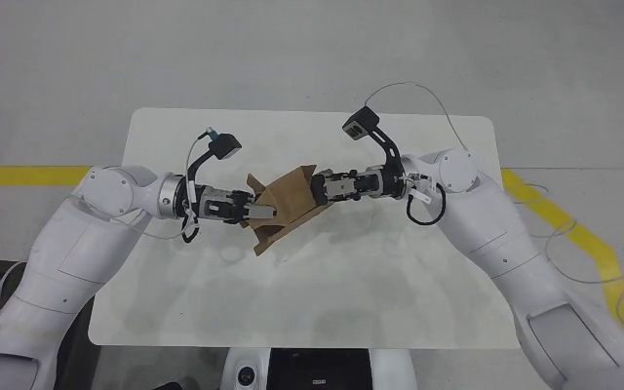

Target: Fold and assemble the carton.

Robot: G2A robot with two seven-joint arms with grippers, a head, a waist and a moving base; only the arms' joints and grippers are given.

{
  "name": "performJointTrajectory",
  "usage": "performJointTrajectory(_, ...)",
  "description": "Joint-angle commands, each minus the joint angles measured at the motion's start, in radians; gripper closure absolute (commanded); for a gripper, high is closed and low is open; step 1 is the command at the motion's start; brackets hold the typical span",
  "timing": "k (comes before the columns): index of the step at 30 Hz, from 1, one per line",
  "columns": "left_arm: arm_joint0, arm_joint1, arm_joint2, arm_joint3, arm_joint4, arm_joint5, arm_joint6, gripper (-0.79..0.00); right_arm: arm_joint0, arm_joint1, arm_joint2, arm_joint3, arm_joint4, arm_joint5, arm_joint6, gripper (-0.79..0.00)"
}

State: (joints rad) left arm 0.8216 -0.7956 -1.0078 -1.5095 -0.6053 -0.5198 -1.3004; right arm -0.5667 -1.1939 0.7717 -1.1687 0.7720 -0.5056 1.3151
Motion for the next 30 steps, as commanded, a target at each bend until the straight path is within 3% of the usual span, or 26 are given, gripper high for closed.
performJointTrajectory(1, 0.002, 0.001, 0.001, -0.003, 0.000, 0.001, -0.001, 0.000, 0.005, 0.001, 0.000, 0.005, 0.005, 0.008, 0.008, -0.785)
performJointTrajectory(16, 0.005, 0.012, 0.005, -0.020, 0.029, -0.011, 0.011, 0.000, -0.016, 0.030, 0.063, -0.017, 0.019, 0.070, 0.070, -0.785)
performJointTrajectory(30, 0.019, 0.030, 0.009, -0.066, 0.003, -0.010, 0.010, 0.000, -0.013, 0.017, 0.034, -0.019, 0.024, 0.069, 0.069, -0.785)
